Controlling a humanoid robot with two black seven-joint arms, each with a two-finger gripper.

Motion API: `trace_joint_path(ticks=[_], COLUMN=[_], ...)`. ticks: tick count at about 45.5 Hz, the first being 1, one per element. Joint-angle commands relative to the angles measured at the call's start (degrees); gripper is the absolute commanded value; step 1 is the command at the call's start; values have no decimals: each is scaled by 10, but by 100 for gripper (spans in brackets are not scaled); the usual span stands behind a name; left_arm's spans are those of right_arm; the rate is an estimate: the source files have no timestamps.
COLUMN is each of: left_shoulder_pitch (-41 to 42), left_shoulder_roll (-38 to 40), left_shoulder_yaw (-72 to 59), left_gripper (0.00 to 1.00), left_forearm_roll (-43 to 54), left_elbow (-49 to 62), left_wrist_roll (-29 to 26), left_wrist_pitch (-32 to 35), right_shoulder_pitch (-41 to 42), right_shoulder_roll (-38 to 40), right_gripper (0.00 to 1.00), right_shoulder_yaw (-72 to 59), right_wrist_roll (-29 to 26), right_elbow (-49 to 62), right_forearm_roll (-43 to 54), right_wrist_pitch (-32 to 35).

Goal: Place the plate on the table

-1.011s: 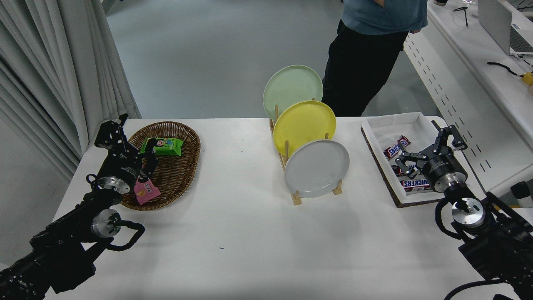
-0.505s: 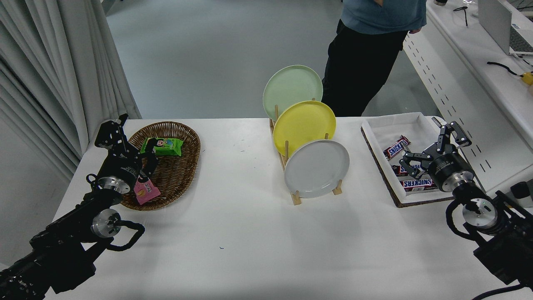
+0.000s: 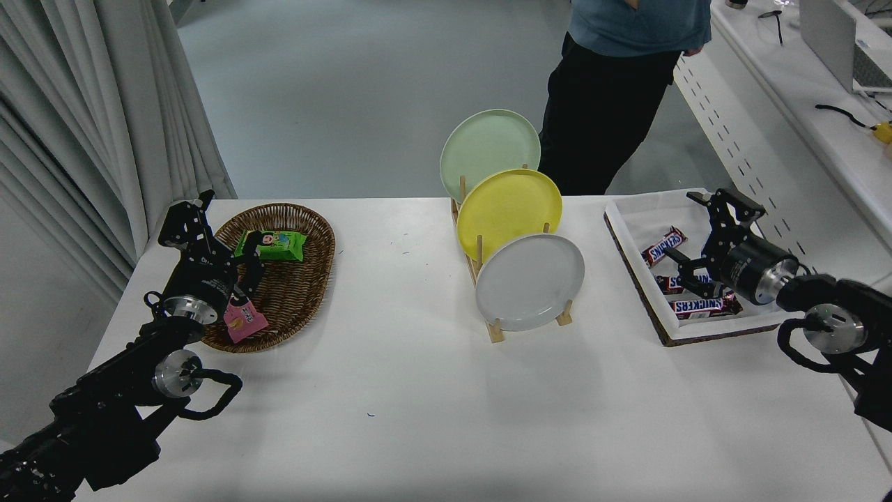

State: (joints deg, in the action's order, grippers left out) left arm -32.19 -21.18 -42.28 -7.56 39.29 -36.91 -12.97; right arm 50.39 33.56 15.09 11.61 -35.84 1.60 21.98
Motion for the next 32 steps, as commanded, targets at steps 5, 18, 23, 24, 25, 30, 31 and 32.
trace_joint_path(ticks=[5, 18, 23, 24, 25, 30, 31, 32], left_shoulder_pitch=[-1, -1, 0, 0, -1, 0, -1, -1], left_shoulder_roll=[0, 0, 0, 0, 0, 0, 0, 0], left_shoulder_yaw=[0, 0, 0, 0, 0, 0, 0, 0], left_gripper=[100, 100, 100, 100, 100, 100, 100, 100], left_forearm_roll=[0, 0, 0, 0, 0, 0, 0, 0], left_elbow=[0, 0, 0, 0, 0, 0, 0, 0], left_wrist_roll=[0, 0, 0, 0, 0, 0, 0, 0], left_wrist_pitch=[0, 1, 0, 0, 0, 0, 1, 1], right_shoulder_pitch=[61, 136, 150, 152, 153, 160, 160, 161], right_shoulder_roll=[67, 111, 111, 111, 111, 111, 110, 110], right_gripper=[99, 99, 99, 99, 99, 99, 99, 99], right_shoulder_yaw=[-109, -225, -242, -246, -249, -273, -282, -292], right_wrist_roll=[0, 0, -1, -1, -1, -4, -5, -6], right_elbow=[-39, -91, -96, -98, -100, -128, -136, -144], right_forearm_roll=[2, -49, -55, -56, -56, -65, -70, -77], right_wrist_pitch=[82, 123, 92, 84, 76, 38, 33, 28])
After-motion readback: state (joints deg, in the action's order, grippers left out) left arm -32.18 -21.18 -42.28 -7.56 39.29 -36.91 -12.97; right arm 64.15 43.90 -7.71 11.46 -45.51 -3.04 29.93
